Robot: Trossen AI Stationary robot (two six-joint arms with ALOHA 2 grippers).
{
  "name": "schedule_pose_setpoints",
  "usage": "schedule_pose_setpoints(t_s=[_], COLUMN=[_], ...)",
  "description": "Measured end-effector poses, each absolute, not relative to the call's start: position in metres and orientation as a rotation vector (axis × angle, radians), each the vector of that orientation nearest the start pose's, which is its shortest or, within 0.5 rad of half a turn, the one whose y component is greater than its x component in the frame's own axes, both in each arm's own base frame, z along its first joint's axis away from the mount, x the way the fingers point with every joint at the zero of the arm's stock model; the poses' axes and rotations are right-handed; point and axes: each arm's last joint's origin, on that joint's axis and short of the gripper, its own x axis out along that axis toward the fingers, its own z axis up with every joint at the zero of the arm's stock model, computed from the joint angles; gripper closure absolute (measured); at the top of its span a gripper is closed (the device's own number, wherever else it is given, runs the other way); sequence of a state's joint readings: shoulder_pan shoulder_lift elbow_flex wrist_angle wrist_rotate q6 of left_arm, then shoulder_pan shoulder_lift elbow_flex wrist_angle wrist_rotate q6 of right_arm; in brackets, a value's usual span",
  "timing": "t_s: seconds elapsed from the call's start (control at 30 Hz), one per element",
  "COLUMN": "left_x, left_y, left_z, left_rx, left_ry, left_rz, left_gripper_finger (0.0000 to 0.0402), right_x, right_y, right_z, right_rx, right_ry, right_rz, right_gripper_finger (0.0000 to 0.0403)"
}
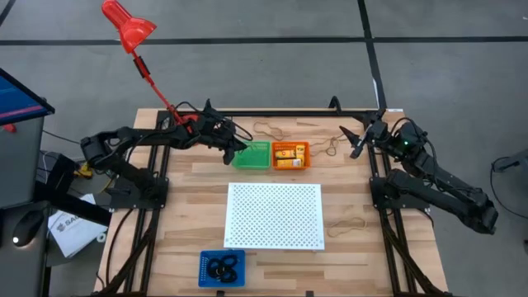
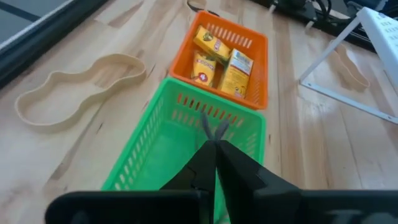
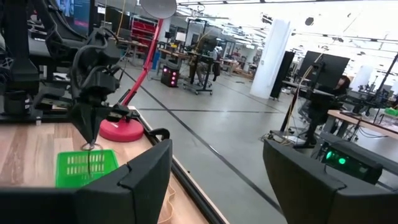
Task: Pick & Place Office Desk Supplies
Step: Put the violet rubber band into the green bin, then put the brown rubber band into the green bin
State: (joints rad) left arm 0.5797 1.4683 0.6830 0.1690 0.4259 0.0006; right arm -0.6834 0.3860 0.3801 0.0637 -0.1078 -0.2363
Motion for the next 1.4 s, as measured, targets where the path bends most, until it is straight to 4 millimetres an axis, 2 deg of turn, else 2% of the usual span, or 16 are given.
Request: schedule_pose_setpoints(t_s=[0.27, 0.5, 0.77, 1.03, 1.23, 1.4], left_x=[0.248, 0.247, 0.242, 0.246, 0.256, 0.276], left_y=[0.148, 0.15, 0.148, 0.159, 0.182, 0.211], left_z=[0.178, 0.193, 0.232, 0.277, 0.297, 0.302], left_rx=[-0.295, -0.219, -0.173, -0.184, -0.188, -0.213], left_ry=[0.533, 0.456, 0.276, 0.226, 0.229, 0.272], left_rz=[0.155, 0.191, 0.379, 0.426, 0.483, 0.519], left_gripper_finger=[0.0301, 0.0249, 0.0258, 0.027, 0.0264, 0.0263], right_x=[0.093, 0.093, 0.091, 0.089, 0.092, 0.096], right_y=[-0.072, -0.072, -0.074, -0.076, -0.08, -0.083], right_z=[0.267, 0.267, 0.267, 0.273, 0.278, 0.281], right_rx=[-0.251, -0.264, -0.278, -0.311, -0.312, -0.311], right_ry=[0.013, 0.021, 0.024, -0.026, -0.087, -0.121], right_rz=[-0.579, -0.579, -0.604, -0.626, -0.605, -0.6], right_gripper_finger=[0.0154, 0.0154, 0.0154, 0.0154, 0.0154, 0.0154])
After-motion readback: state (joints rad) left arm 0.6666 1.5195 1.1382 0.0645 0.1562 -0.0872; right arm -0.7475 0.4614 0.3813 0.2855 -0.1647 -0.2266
